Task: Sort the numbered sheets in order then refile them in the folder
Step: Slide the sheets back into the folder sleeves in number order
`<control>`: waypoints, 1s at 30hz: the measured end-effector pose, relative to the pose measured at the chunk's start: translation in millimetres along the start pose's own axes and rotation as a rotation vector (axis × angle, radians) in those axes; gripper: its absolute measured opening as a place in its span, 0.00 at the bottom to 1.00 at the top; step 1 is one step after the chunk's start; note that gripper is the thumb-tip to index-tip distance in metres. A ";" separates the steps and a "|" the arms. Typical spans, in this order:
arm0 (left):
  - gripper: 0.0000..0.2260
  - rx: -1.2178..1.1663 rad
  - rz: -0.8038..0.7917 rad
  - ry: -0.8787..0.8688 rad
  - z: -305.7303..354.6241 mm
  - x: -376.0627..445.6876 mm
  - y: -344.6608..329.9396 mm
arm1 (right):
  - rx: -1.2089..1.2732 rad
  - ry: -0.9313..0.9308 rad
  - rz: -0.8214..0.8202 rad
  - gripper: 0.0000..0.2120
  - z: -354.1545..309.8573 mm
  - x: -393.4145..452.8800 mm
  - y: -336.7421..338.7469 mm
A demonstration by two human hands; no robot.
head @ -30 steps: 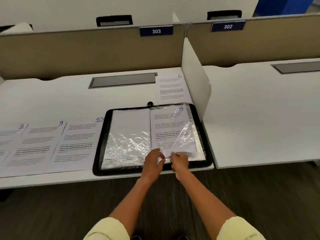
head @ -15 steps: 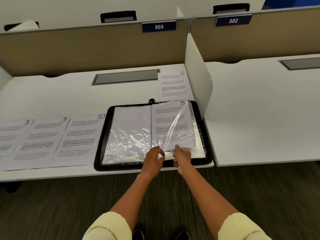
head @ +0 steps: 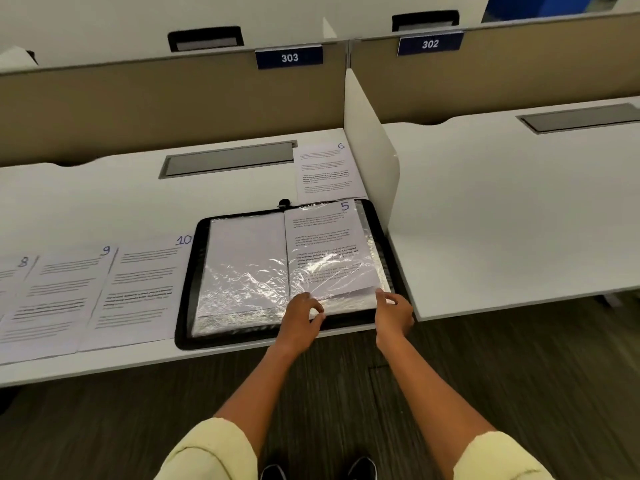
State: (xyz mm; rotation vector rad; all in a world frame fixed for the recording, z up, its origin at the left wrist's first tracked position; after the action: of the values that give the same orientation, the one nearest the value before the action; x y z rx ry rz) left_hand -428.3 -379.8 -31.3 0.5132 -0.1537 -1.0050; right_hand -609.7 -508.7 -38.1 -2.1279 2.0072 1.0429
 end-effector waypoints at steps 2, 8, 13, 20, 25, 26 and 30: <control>0.02 -0.027 0.008 0.002 3.4 1.6 4.5 | 0.040 0.035 -0.030 0.08 -7.4 -5.1 -5.8; 0.11 -0.125 0.032 0.081 15.6 8.4 26.8 | 0.124 0.229 -0.068 0.04 -40.2 -23.4 -22.4; 0.19 -0.299 0.081 0.121 31.4 19.1 54.5 | 0.127 0.393 -0.125 0.09 -67.0 -50.0 -42.1; 0.21 -0.520 0.143 0.107 50.8 34.3 96.7 | 0.130 0.588 -0.247 0.08 -99.3 -106.5 -75.6; 0.21 -0.613 0.228 0.049 49.8 23.6 141.5 | 0.017 0.792 -0.251 0.08 -111.7 -153.4 -111.3; 0.20 -0.630 0.239 0.047 47.0 20.1 150.3 | -0.001 0.827 -0.247 0.08 -112.4 -161.9 -118.8; 0.22 -0.643 0.248 0.048 30.5 8.7 178.2 | -0.077 0.911 -0.250 0.08 -109.4 -188.9 -145.0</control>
State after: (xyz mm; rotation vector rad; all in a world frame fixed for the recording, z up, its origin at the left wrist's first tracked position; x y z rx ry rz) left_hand -297.9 -320.9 79.6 -0.0707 0.1476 -0.7427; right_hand -420.3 -370.1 78.5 -3.1520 1.8423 0.0763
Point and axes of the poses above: each hand's wrist, its own x-axis towards the middle knuckle, its own y-axis out of the back of the hand, z = x × y, the point moved 7 cm from there along x, towards the middle knuckle, and after that the axes turned 14 degrees about -x, right-handed, at the moved point
